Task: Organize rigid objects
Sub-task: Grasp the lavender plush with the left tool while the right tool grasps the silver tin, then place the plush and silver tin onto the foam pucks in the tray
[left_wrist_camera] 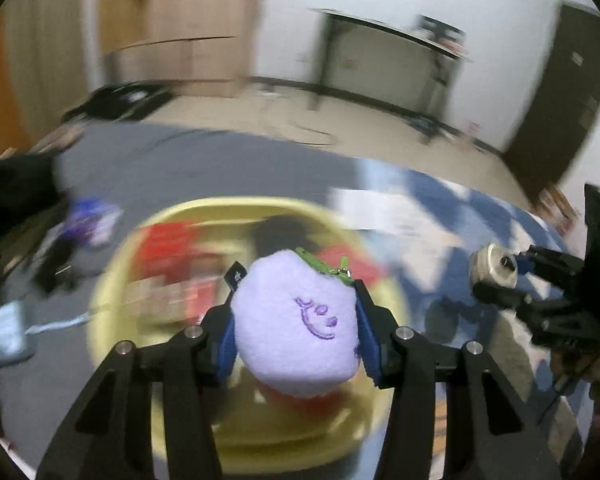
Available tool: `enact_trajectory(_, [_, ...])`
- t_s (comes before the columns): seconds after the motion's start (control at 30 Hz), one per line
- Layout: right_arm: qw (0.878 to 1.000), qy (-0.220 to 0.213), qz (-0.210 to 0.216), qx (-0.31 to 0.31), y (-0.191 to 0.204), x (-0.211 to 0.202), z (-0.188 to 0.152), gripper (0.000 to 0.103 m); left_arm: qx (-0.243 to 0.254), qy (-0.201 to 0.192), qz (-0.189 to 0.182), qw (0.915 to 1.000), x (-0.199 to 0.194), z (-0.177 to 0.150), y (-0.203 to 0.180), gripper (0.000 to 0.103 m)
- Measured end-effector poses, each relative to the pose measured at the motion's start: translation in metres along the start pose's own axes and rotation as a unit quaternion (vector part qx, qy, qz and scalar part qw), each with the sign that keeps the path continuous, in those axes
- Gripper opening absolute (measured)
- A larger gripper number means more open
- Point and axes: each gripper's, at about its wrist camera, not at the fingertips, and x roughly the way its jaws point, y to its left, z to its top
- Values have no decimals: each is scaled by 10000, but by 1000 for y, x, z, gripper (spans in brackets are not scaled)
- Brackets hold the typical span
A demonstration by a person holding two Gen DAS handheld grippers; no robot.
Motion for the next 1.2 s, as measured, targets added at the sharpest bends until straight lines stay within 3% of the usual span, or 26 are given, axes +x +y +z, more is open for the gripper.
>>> enact_trajectory(0.13, [9994, 266, 120, -195, 42, 58, 55, 49, -413, 218, 197, 9987, -2, -23, 58, 52])
enact_trajectory(0.33, [9983, 538, 70, -212, 63, 123, 102, 49, -609, 441, -41, 9972, 14, -38, 77, 52])
enact_trajectory(0.43, [9960, 795, 1, -413, 66, 148, 100, 49, -699, 421, -119, 9966, 24, -30, 80, 52])
enact_trajectory(0.5, [9946, 921, -33, -467, 67, 158, 97, 49, -728, 644, 25, 9953, 34, -28, 85, 52])
enact_trajectory(0.57, [9950, 847, -18, -528, 73, 164, 98, 50, -742, 766, -104, 9942, 45, -35, 87, 52])
enact_trajectory(0.67, [9951, 825, 25, -546, 75, 166, 94, 50, -636, 611, -112, 9960, 48, -36, 81, 52])
enact_trajectory(0.83, [9967, 619, -12, -517, 68, 160, 94, 49, -925, 659, -408, 9927, 52, -26, 83, 52])
enact_trajectory(0.97, [9945, 844, -30, -613, 65, 170, 83, 49, -955, 789, -438, 9913, 59, -29, 81, 53])
enact_trajectory(1.07, [9964, 702, 42, -474, 60, 164, 80, 49, -865, 698, -386, 9931, 56, -28, 79, 55])
enact_trajectory(1.13, [9970, 643, 48, -425, 57, 160, 79, 50, -850, 566, -422, 9939, 48, -28, 77, 66])
enact_trajectory(1.17, [9973, 582, 47, -447, 56, 156, 78, 54, -868, 422, -415, 9945, 42, -27, 77, 85])
enact_trajectory(1.2, [9976, 539, 54, -436, 55, 152, 78, 70, -905, 267, -385, 9948, 36, -26, 76, 102])
